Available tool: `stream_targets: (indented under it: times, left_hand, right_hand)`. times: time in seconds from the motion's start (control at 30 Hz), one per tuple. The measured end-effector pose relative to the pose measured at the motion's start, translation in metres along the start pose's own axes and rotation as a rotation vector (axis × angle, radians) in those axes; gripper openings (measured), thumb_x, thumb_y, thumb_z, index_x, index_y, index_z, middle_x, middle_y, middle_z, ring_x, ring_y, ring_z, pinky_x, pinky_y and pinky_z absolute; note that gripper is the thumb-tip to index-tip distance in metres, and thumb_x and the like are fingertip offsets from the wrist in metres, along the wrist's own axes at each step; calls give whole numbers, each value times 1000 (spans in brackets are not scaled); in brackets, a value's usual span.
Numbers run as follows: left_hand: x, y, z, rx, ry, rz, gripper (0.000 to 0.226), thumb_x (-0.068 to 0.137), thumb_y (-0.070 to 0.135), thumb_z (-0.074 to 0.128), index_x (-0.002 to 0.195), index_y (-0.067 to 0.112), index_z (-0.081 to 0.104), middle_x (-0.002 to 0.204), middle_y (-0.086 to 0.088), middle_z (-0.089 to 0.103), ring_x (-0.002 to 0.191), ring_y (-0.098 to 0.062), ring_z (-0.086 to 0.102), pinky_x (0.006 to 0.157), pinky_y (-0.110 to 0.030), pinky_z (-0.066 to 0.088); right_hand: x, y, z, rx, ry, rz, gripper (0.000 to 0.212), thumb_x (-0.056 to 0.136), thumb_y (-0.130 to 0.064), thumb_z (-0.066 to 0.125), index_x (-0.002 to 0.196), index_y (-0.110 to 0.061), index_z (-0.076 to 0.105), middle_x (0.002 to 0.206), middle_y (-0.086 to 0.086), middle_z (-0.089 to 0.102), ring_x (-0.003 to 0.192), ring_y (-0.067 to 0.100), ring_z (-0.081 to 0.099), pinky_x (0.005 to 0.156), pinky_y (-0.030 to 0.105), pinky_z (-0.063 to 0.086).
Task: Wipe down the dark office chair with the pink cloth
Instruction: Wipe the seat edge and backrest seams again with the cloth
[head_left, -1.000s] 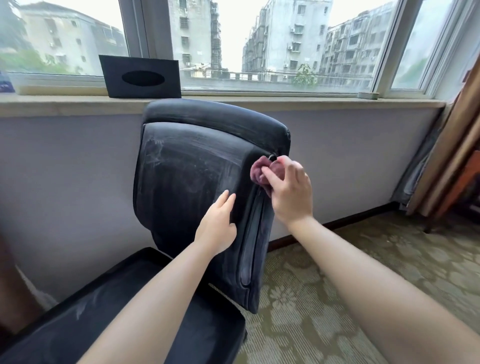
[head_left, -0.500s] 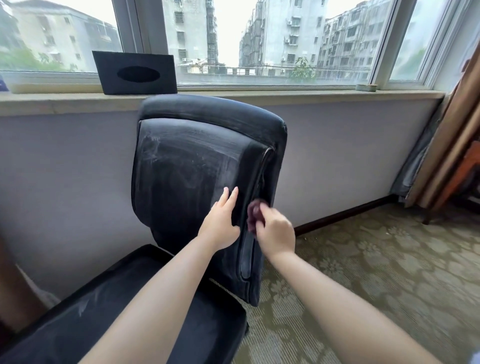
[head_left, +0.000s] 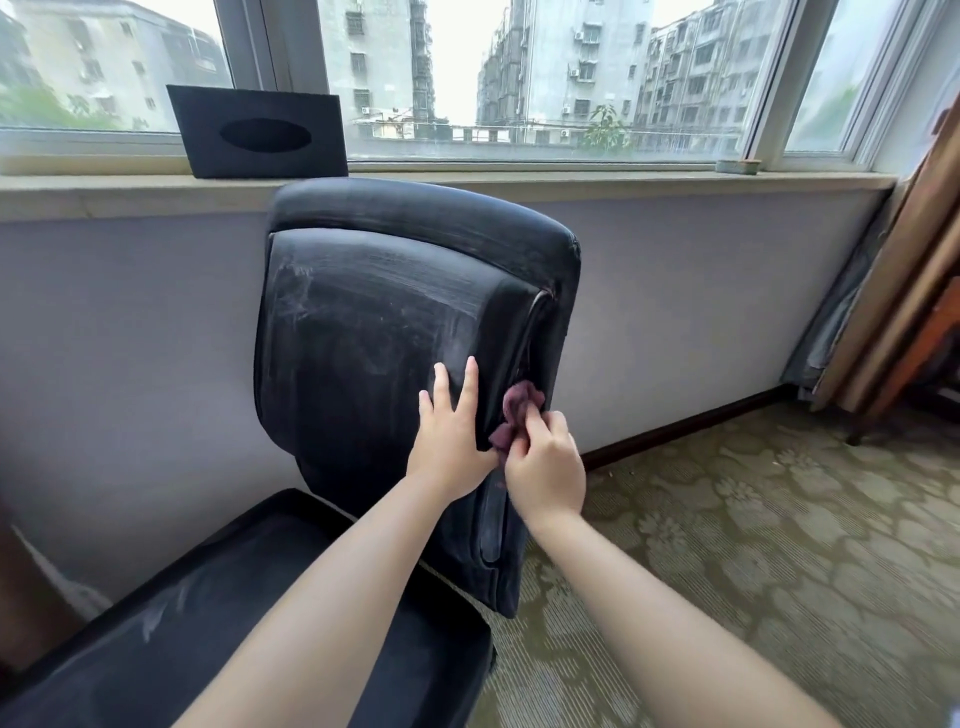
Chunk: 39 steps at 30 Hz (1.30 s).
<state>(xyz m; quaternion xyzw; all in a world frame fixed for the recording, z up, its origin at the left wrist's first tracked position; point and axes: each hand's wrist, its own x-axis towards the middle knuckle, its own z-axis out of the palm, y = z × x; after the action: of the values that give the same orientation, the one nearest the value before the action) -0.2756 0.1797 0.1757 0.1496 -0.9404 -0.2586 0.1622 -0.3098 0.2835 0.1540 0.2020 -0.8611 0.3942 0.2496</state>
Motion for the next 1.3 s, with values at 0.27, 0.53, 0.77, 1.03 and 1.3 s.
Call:
stream_targets:
  times: [0.27, 0.53, 0.77, 1.03, 1.3]
  left_hand:
    - [4, -3, -8, 55, -79, -2, 105, 86, 30, 65, 146, 37, -20, 157, -2, -22, 146, -34, -5, 109, -43, 29]
    - [4, -1, -9, 70, -87, -13, 106, 86, 28, 65, 145, 37, -22, 157, -2, -23, 146, -33, -5, 108, -42, 32]
    - [2, -1, -12, 60, -82, -10, 104, 86, 29, 64, 146, 38, -21, 157, -1, -21, 146, -33, -5, 108, -44, 33]
    - [5, -2, -8, 52, -66, -7, 106, 85, 29, 66, 145, 40, -21, 157, 0, -22, 146, -31, -6, 105, -41, 38]
    - [3, -4, -7, 25, -65, 3, 106, 85, 28, 67, 146, 40, -19, 157, 1, -22, 146, -30, -7, 106, -40, 35]
  right_hand:
    - [57, -15, -33, -216, 134, -262, 30, 80, -8, 55, 108, -8, 68, 90, 15, 56, 76, 33, 57, 55, 37, 49]
    - [53, -11, -41, -441, -195, -225, 42, 93, -25, 37, 132, -21, 51, 104, 13, 53, 91, 31, 56, 68, 35, 41]
    - [77, -3, -57, -725, 45, -537, 41, 58, -21, 78, 98, -23, 73, 75, 7, 58, 55, 24, 52, 52, 26, 27]
    - [71, -21, -43, -508, -31, -113, 52, 93, -26, 42, 144, -29, 33, 115, 11, 46, 97, 29, 49, 78, 38, 36]
    - [64, 0, -44, -492, -125, -230, 54, 93, -26, 42, 146, -27, 30, 112, 13, 51, 96, 31, 50, 66, 34, 34]
